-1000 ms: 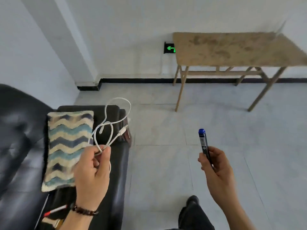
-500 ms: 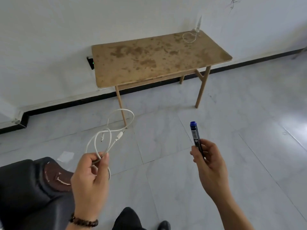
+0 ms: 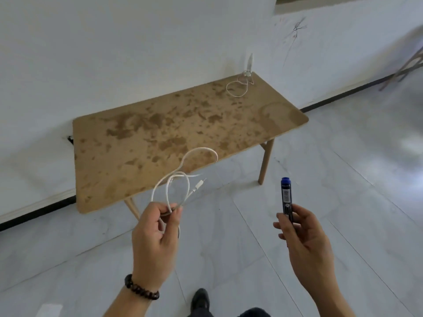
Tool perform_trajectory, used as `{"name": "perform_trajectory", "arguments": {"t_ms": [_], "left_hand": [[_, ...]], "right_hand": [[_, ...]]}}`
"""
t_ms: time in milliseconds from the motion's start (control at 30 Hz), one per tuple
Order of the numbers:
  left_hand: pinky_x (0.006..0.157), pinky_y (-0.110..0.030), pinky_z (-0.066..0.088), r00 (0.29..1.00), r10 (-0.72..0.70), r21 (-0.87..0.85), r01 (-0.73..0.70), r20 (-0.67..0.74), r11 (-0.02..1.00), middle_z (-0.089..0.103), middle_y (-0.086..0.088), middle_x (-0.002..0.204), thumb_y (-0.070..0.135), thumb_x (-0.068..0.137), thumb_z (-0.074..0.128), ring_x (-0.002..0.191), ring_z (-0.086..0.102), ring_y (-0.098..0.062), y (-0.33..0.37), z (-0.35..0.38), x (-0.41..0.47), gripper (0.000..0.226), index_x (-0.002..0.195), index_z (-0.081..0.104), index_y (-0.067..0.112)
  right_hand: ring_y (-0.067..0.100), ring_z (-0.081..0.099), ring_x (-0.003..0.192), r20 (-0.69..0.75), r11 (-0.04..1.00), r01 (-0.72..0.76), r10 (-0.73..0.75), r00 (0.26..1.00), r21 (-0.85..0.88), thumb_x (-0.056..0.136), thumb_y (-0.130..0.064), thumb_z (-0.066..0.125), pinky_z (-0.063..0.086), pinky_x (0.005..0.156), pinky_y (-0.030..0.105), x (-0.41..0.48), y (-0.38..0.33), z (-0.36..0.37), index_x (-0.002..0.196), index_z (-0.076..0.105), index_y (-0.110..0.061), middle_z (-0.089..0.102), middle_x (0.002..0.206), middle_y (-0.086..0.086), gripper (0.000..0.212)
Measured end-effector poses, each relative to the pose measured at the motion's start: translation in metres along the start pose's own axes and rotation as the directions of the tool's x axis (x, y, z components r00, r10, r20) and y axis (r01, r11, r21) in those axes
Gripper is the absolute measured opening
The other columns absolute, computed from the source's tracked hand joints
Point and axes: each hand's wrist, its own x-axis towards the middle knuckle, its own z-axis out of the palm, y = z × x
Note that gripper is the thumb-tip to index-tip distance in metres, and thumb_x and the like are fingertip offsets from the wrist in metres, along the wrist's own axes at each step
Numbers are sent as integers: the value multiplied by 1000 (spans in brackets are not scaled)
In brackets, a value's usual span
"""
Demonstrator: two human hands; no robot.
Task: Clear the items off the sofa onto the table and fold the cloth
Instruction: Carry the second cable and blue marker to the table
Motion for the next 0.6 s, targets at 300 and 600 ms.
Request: {"name": "perform_trajectory", "arguments": {"t_ms": [300, 600], "left_hand": [[48, -22, 40, 989, 62, -58, -54, 135, 997, 57, 6, 64, 30, 90, 59, 51, 47, -11, 6, 190, 184, 6, 86, 60, 25], [49, -13, 40, 999, 23, 16, -24, 44, 1000, 62, 11, 75, 29, 90, 59, 56, 53, -8, 28, 332, 339, 7, 86, 58, 34]], "right_hand": [[8, 71, 88, -153, 998, -29, 37, 987, 49, 83, -49, 60, 56, 74, 32, 215, 36, -11, 105, 59, -50, 71, 97, -14, 22], [9, 69, 83, 18, 1000, 1, -1, 1000, 11, 92, -35, 62, 55, 71, 28, 488, 18, -14, 104, 59, -52, 70, 94, -15, 21]]}}
